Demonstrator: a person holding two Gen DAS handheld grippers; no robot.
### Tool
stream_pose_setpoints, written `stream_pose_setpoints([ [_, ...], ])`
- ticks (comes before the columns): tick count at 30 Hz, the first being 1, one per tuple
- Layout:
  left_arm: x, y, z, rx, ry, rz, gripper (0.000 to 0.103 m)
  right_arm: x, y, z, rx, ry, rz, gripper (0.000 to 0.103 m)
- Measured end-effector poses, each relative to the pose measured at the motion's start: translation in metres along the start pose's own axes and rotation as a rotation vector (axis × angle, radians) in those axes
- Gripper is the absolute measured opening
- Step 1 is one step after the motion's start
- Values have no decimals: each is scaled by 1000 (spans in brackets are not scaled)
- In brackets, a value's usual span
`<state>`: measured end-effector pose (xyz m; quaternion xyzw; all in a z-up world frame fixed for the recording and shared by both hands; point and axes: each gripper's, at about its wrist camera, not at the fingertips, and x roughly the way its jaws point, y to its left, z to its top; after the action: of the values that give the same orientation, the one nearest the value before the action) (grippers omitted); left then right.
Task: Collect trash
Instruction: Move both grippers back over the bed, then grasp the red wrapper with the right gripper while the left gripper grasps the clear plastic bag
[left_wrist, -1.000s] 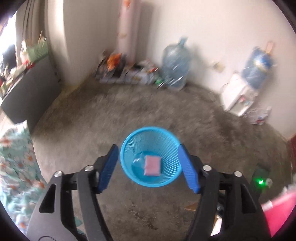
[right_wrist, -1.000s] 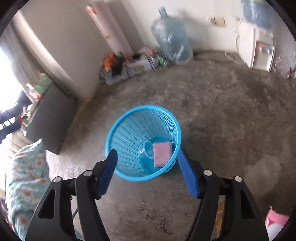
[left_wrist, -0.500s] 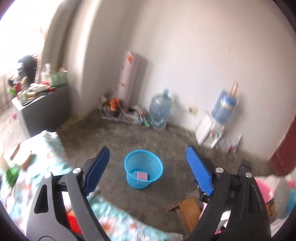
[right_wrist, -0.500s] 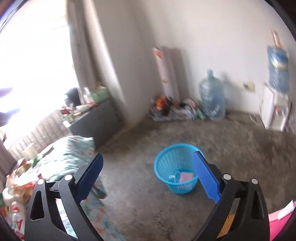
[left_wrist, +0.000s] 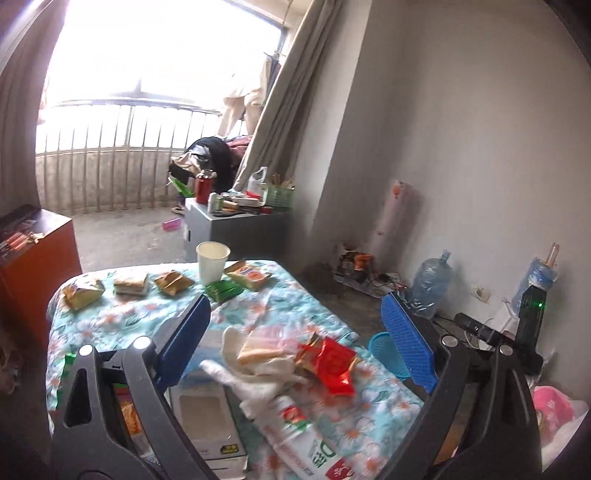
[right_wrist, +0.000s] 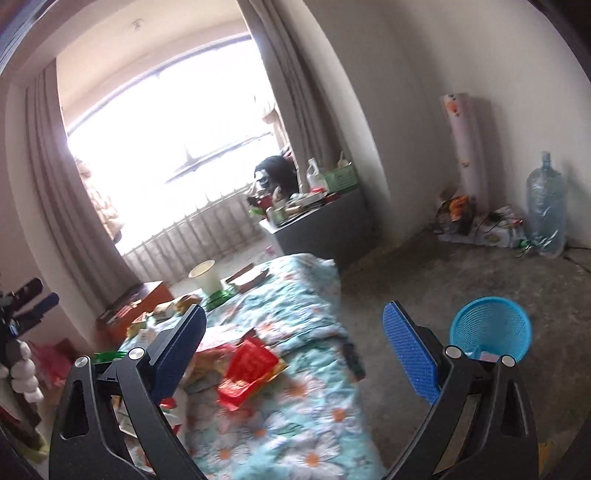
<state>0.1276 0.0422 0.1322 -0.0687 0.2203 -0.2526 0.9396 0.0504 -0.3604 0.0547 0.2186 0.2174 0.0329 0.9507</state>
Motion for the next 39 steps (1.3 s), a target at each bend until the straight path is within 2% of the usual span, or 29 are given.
stream_pose_setpoints([
  [3, 2, 10, -24, -19, 11, 28, 90, 24, 24, -13, 36, 93, 77, 89],
  [6, 6, 14, -36, 44, 32, 49, 89, 49, 31, -28, 68, 194, 111, 83],
  [10, 31, 0, -34, 230, 78, 69, 89, 76, 27, -41, 134, 293, 129, 76],
  [12, 56, -12, -33, 344, 120, 98, 89, 89, 22, -44, 185, 325, 148, 71],
  [15, 97, -29, -41, 497, 188, 95, 89, 109, 9, -48, 265, 370, 152, 66],
  [18, 140, -43, -53, 608, 274, 82, 83, 125, -3, -53, 340, 408, 167, 61],
  [19, 153, -43, -55, 621, 304, 85, 82, 130, -7, -56, 363, 421, 170, 60],
  [21, 180, -42, -58, 627, 369, 86, 71, 138, -12, -59, 391, 435, 177, 58],
  [22, 189, -40, -60, 625, 392, 92, 70, 142, -15, -60, 401, 440, 179, 57],
  [26, 226, -32, -64, 623, 487, 131, 54, 157, -23, -61, 443, 453, 205, 56],
  [27, 231, -29, -65, 618, 507, 137, 48, 161, -24, -62, 455, 460, 212, 55],
  [31, 241, -20, -70, 607, 562, 152, 33, 175, -28, -67, 472, 487, 203, 53],
  [39, 233, -20, -69, 607, 548, 153, 29, 177, -33, -54, 457, 448, 188, 48],
])
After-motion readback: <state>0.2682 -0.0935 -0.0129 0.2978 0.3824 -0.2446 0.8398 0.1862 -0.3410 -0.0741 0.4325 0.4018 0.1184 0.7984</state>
